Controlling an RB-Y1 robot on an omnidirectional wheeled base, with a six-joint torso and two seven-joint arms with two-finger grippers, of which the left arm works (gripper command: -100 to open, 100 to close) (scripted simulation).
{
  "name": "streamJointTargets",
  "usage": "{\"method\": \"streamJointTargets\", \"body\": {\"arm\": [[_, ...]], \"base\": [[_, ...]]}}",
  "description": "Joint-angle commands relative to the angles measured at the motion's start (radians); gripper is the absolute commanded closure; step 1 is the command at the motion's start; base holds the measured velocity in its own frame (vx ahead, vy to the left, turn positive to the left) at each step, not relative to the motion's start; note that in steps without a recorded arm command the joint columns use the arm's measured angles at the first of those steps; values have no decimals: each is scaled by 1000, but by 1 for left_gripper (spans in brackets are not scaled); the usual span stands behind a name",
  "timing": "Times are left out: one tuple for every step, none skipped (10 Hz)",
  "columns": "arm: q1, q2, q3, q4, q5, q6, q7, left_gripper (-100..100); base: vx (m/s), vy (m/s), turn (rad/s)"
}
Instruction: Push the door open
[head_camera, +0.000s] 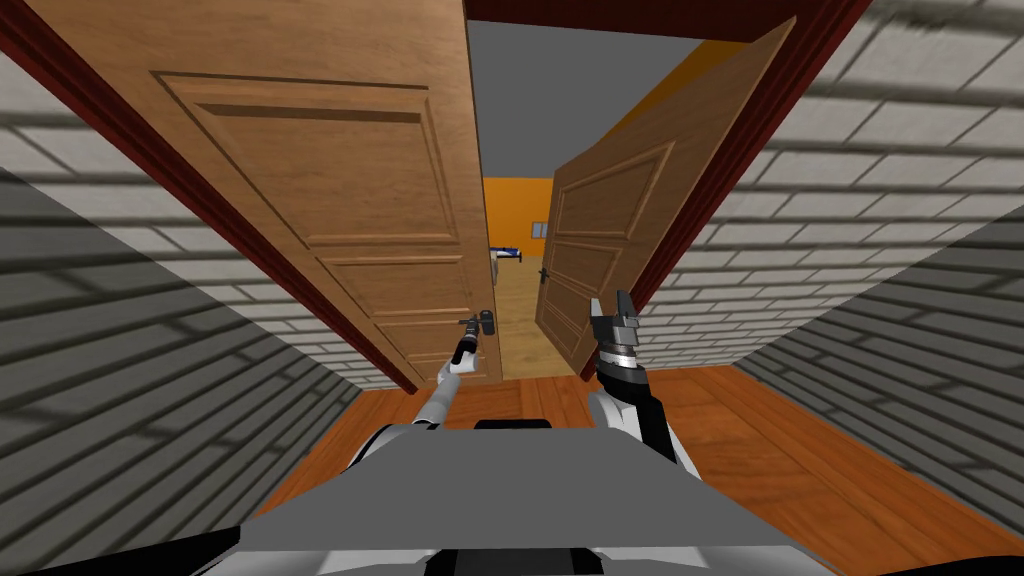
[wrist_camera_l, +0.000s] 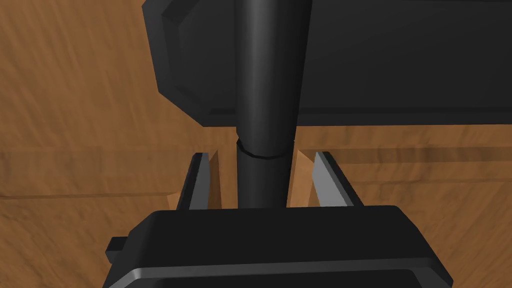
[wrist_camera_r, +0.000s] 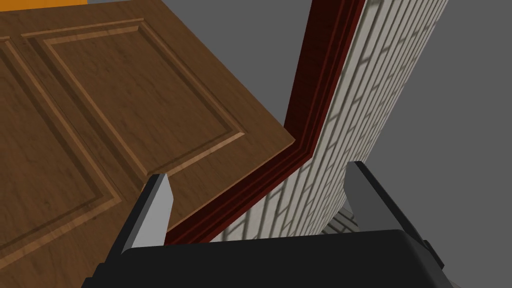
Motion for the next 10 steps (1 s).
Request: {"method": "streamJointTargets", "body": {"arm": [[1, 0, 0, 1, 0, 1, 0, 100], [1, 0, 0, 1, 0, 1, 0, 100], [1, 0, 0, 1, 0, 1, 0, 100], [1, 0, 0, 1, 0, 1, 0, 100], [1, 0, 0, 1, 0, 1, 0, 100], [-1, 15, 14, 1, 4, 2, -3, 100], [-1, 20, 20, 1, 6, 2, -4, 100], [-1, 26, 27, 1, 8, 2, -6, 100], [0, 31, 35, 2, 10, 2, -8, 100], [0, 37, 43, 2, 12, 3, -10, 100]], "base": [[-32, -4, -4], [-18, -1, -12], [0, 0, 0], [0, 0, 0], [0, 0, 0], [101, -17, 23], [153, -48, 42], [159, -89, 51], [170, -96, 62], [153, -81, 43]]}}
